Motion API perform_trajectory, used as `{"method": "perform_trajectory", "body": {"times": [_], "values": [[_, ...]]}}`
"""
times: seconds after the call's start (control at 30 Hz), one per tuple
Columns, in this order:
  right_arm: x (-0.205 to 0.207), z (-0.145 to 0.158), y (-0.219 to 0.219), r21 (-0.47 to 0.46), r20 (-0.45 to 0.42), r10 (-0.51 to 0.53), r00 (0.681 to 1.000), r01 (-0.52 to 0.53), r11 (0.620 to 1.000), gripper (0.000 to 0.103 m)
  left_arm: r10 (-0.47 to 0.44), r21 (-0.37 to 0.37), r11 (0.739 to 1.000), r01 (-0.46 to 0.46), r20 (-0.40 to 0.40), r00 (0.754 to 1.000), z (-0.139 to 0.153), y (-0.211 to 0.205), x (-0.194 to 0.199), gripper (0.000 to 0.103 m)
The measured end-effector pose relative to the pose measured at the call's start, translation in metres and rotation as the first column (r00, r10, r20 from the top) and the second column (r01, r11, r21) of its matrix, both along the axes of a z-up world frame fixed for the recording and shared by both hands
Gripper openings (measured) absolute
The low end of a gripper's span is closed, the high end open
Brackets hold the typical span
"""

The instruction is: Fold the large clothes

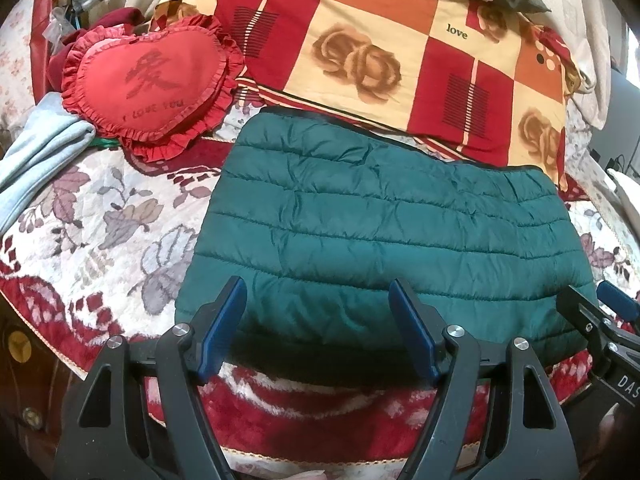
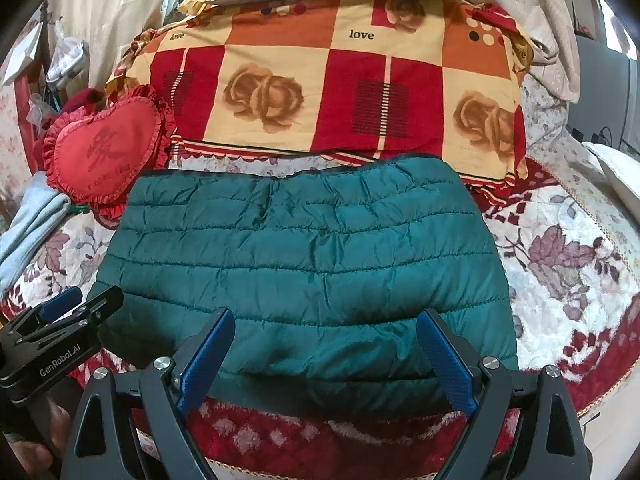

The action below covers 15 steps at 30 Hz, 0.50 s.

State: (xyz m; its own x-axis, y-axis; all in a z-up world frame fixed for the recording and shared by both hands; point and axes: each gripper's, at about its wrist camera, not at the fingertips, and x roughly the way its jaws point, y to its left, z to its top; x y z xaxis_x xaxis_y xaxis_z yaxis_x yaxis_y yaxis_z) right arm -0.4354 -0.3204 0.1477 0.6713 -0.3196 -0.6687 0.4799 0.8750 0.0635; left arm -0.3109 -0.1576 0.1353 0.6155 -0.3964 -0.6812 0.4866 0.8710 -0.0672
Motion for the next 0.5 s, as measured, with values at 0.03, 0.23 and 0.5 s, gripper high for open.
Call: {"method": "perform_trajectory", "body": {"times": [0.03,0.23,0.5], "values": [[0.001,0.0,-0.001,-0.001,-0.002,0.001,1.0,-0.001,1.0,0.091,0.0,0.002,1.0,0.0,0.003,1.0,0.0,-0.001,0.001,0.074],[0.008,0.0,-0.001,-0.007,-0.004,0.008,1.0,-0.008,1.0,0.091,-0.001,0.0,1.0,0.001,-0.002,1.0,-0.001,-0.004,0.006,0.074],[0.014,-0.007,-0.002,0.008,-0.017,0.011,1.0,-0.011,1.0,0.091,0.001,0.007,1.0,-0.001,-0.008,1.0,-0.005,-0.007,0.011,0.074]]}}
